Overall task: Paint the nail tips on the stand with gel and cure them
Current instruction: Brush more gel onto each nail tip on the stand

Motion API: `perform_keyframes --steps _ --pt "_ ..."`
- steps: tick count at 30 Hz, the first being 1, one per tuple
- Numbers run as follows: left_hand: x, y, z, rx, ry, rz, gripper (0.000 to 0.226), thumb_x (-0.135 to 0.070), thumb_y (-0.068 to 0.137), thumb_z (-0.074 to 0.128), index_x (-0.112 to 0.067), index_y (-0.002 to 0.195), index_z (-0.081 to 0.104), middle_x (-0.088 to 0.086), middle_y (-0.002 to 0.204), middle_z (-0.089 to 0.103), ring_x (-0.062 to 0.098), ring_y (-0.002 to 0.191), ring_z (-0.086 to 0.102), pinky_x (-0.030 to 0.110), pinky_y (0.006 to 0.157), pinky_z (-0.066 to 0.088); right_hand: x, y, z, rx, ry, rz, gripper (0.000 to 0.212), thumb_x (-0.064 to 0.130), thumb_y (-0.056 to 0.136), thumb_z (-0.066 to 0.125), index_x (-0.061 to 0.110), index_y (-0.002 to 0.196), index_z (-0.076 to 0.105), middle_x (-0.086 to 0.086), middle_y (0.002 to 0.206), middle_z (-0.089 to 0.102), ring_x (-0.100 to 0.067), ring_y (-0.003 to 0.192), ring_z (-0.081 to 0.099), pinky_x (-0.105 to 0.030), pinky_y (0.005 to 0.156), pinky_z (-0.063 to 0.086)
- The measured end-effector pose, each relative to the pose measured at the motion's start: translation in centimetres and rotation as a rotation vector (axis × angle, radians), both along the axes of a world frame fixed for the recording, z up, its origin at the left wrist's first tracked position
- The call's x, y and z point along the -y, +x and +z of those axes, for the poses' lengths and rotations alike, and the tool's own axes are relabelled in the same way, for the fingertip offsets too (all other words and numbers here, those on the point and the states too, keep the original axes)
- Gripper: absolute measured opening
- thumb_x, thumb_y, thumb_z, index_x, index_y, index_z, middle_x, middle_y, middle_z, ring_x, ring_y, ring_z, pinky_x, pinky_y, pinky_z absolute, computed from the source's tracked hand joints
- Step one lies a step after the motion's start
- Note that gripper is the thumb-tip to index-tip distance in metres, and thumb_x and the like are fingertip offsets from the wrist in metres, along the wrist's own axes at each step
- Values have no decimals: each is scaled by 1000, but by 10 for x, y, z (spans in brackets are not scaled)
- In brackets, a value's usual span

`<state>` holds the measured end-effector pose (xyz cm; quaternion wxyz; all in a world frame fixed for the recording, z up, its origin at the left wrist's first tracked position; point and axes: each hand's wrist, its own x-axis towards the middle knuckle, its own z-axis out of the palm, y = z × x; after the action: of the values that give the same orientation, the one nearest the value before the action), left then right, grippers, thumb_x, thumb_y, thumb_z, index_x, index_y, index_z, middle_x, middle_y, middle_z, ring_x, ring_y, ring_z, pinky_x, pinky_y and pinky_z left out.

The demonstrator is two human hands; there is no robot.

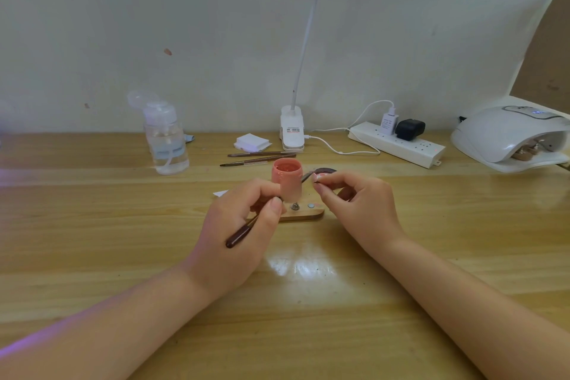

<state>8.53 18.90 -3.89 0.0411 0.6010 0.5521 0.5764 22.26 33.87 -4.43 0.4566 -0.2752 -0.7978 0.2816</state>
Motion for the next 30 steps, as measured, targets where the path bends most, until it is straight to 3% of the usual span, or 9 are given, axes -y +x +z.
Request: perform_keyframes --steps 6,10,18,21,26,30 --pt "0 -1 -1 15 -50 -8 32 -34 89 45 -14 98 67 -2 83 67 20 80 64 43 73 51 -1 0 -1 11 12 -6 7 17 82 75 22 88 76 12 70 70 -13 55 55 -25 57 47" --pt "-1 1 0 23 -15 33 26 -35 91 46 -24 102 67 -6 86 69 16 82 65 35 72 51 -1 0 -1 -7 -3 4 6 19 83 75 24 86 76 14 68 68 -6 52 50 -22 55 45" --pt "1 0 0 28 -22 32 23 -35 88 46 -30 99 66 -9 85 69 14 80 65 31 71 52 1 0 1 -1 -37 29 7 16 83 75 23 84 74 14 68 67 -14 56 58 -23 58 48" --pt "0 -1 0 31 -35 36 24 -35 90 48 -28 104 67 -14 89 70 9 87 66 18 74 50 2 -1 1 -11 -58 46 6 15 82 75 21 84 75 14 71 68 -16 57 59 -27 60 50" --pt "0 -1 0 41 -39 35 27 -37 87 47 -25 99 68 -9 83 69 16 78 65 31 72 53 1 -1 1 -6 -72 51 13 15 83 74 28 82 72 13 68 67 -20 59 62 -34 63 52" --pt "0 0 1 24 -15 35 28 -35 88 47 -25 102 68 -14 88 71 8 85 66 20 72 50 0 -1 1 -12 -87 47 13 16 84 74 29 82 71 9 68 68 -23 60 63 -38 65 54"
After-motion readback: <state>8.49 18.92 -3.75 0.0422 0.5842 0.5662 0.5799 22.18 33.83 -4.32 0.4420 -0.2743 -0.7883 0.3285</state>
